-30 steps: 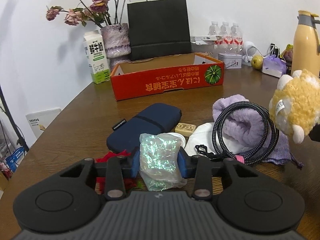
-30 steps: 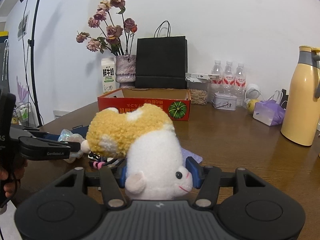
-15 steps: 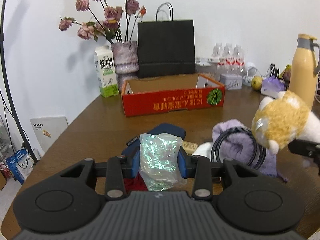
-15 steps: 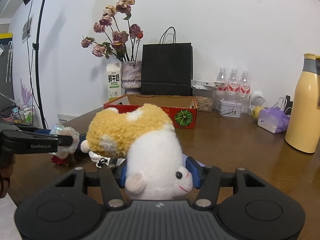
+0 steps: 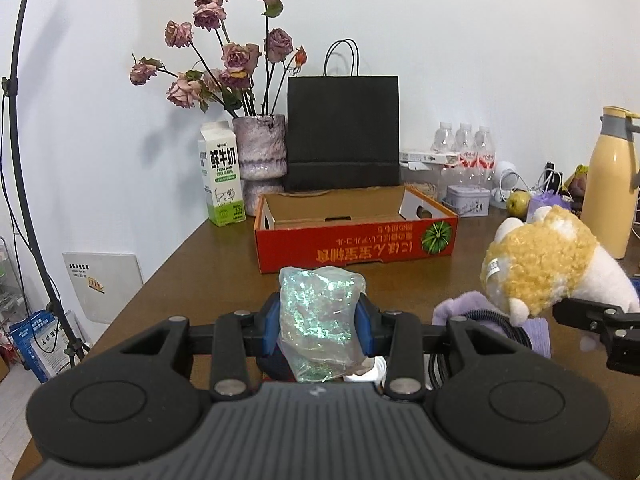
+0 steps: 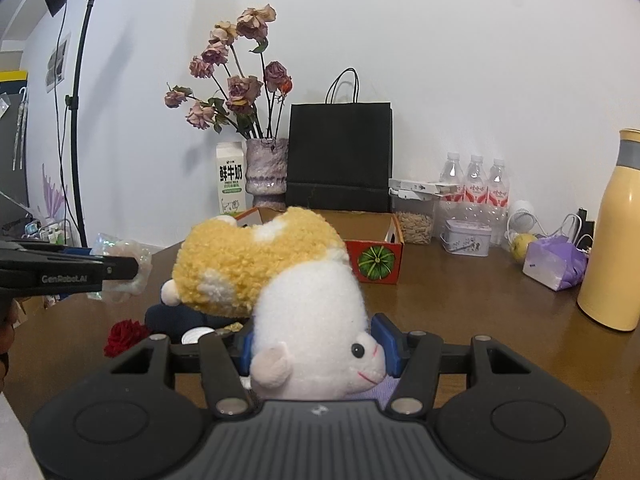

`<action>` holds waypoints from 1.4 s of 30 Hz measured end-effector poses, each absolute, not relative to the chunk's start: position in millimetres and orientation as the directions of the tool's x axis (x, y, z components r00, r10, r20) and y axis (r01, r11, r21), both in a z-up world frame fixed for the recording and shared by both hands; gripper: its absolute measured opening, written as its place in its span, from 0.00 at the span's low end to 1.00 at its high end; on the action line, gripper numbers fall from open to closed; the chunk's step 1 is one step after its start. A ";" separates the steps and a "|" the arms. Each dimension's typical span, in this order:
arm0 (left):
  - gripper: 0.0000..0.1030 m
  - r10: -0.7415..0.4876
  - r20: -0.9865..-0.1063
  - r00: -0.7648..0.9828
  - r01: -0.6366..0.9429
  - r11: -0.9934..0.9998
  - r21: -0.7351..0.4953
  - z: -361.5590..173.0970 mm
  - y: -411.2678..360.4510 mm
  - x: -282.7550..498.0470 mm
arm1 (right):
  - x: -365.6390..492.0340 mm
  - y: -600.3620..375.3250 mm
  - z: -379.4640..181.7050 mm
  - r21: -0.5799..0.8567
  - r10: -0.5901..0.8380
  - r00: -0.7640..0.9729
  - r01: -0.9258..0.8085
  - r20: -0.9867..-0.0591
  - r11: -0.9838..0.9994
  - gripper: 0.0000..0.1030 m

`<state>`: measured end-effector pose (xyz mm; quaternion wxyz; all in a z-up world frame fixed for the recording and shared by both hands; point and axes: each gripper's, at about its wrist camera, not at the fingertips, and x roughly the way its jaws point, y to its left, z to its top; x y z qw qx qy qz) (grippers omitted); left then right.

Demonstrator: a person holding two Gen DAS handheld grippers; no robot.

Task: Organize objects
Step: 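Carry the sheep and plastic bag with both grippers toward the cardboard box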

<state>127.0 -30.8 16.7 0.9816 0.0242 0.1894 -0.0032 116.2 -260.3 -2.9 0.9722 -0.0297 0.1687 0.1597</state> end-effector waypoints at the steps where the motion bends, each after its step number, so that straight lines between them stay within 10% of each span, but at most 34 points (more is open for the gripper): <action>1: 0.37 0.002 -0.370 0.929 0.015 0.999 0.044 18.0 -29.9 129.2 | 118.9 -258.8 -1.8 -0.003 0.302 0.892 -0.321 -0.336 0.947 0.54; 42: 0.37 0.021 -0.337 0.941 -0.012 1.000 0.026 65.2 -25.1 317.7 | 315.3 -211.8 48.8 0.008 0.320 0.900 -0.333 -0.296 0.943 0.54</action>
